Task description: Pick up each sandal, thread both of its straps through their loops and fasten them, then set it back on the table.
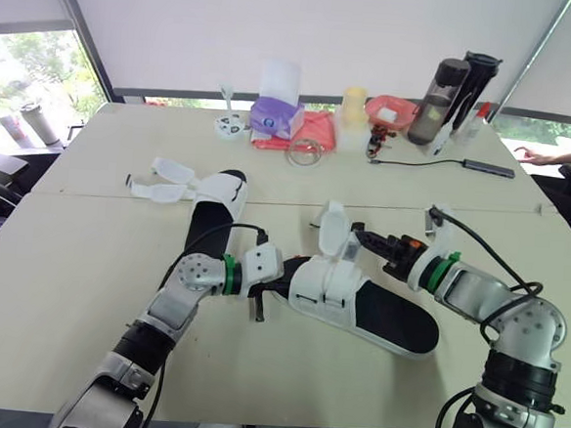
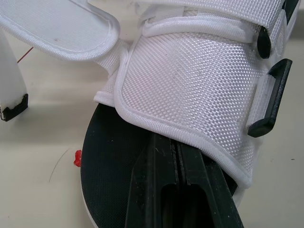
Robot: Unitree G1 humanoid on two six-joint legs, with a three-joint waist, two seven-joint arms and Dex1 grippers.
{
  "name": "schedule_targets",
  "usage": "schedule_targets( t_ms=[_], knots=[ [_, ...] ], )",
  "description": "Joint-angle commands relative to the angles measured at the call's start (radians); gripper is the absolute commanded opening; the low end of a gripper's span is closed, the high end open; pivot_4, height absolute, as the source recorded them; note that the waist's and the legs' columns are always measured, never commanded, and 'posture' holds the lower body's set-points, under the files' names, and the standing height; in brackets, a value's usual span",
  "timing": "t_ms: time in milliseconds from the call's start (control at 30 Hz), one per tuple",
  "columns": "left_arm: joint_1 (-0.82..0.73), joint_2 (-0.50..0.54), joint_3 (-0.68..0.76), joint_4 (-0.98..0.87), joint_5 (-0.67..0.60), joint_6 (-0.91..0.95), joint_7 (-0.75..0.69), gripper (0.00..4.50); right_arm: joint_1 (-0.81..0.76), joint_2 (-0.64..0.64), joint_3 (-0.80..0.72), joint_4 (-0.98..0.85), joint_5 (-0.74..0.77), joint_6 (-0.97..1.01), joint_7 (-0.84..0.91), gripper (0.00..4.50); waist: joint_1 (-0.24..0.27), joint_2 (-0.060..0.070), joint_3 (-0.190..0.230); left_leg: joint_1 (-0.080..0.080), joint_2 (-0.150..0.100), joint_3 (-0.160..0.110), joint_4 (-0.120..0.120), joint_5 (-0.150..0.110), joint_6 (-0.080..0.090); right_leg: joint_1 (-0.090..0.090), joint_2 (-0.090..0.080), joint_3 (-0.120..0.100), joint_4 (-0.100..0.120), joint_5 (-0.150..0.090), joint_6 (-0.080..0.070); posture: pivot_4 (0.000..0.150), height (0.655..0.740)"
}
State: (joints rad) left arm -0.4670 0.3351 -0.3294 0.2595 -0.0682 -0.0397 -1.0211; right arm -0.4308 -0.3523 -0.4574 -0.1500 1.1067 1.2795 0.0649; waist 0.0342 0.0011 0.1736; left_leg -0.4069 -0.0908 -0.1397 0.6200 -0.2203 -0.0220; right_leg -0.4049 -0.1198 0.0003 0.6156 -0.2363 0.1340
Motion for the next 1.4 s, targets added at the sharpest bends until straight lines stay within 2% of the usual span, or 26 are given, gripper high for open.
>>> schedule_targets(
  t_ms=[33, 267, 500, 800, 1167, 1267, 1400],
  knots=[
    [0.038, 0.007, -0.051, 0.040, 0.040, 0.023, -0.018, 0.00, 0.003, -0.007, -0.059, 0.004, 0.012, -0.048, -0.024, 0.07, 0.000, 0.000, 0.000, 0.000, 0.000, 0.000, 0.000, 0.000, 0.000, 0.000, 0.000, 0.000, 0.000, 0.000, 0.000, 0.150, 0.7400],
    [0.039, 0.007, -0.048, 0.039, 0.041, 0.019, -0.013, 0.00, 0.029, 0.039, -0.099, 0.025, 0.080, -0.049, -0.101, 0.07, 0.000, 0.000, 0.000, 0.000, 0.000, 0.000, 0.000, 0.000, 0.000, 0.000, 0.000, 0.000, 0.000, 0.000, 0.000, 0.150, 0.7400],
    [0.036, 0.005, -0.044, 0.043, 0.041, 0.014, -0.007, 0.00, 0.031, 0.055, -0.147, 0.102, 0.182, -0.031, -0.254, 0.07, 0.000, 0.000, 0.000, 0.000, 0.000, 0.000, 0.000, 0.000, 0.000, 0.001, 0.000, 0.000, 0.000, 0.000, 0.000, 0.150, 0.7400],
    [0.031, -0.003, -0.036, 0.053, 0.040, -0.001, 0.008, 0.00, 0.045, 0.013, -0.118, 0.148, 0.293, -0.014, -0.399, 0.07, 0.001, 0.001, -0.001, 0.001, 0.000, 0.000, 0.002, 0.000, 0.000, 0.002, 0.000, 0.000, 0.000, 0.000, -0.001, 0.150, 0.7400],
    [0.023, -0.006, -0.034, 0.062, 0.038, -0.009, 0.023, 0.00, 0.068, -0.074, -0.045, 0.164, 0.333, -0.007, -0.419, 0.07, 0.004, 0.001, -0.001, 0.001, 0.000, 0.000, 0.003, 0.000, 0.000, 0.003, 0.000, 0.000, 0.000, -0.002, -0.004, 0.150, 0.7400],
    [0.021, -0.007, -0.033, 0.065, 0.038, -0.011, 0.023, 0.00, 0.067, -0.093, -0.029, 0.165, 0.327, -0.016, -0.404, 0.93, 0.005, 0.001, -0.001, 0.000, 0.000, 0.000, 0.003, 0.000, 0.000, 0.003, 0.000, 0.000, 0.000, -0.002, -0.004, 0.150, 0.7400],
    [0.020, -0.007, -0.033, 0.067, 0.038, -0.014, 0.023, 0.00, 0.064, -0.116, -0.006, 0.143, 0.314, -0.024, -0.350, 3.00, -0.002, 0.003, -0.002, 0.000, 0.000, 0.000, 0.002, 0.000, 0.000, 0.002, 0.000, 0.000, -0.001, -0.002, -0.004, 0.150, 0.7400]
  ],
)
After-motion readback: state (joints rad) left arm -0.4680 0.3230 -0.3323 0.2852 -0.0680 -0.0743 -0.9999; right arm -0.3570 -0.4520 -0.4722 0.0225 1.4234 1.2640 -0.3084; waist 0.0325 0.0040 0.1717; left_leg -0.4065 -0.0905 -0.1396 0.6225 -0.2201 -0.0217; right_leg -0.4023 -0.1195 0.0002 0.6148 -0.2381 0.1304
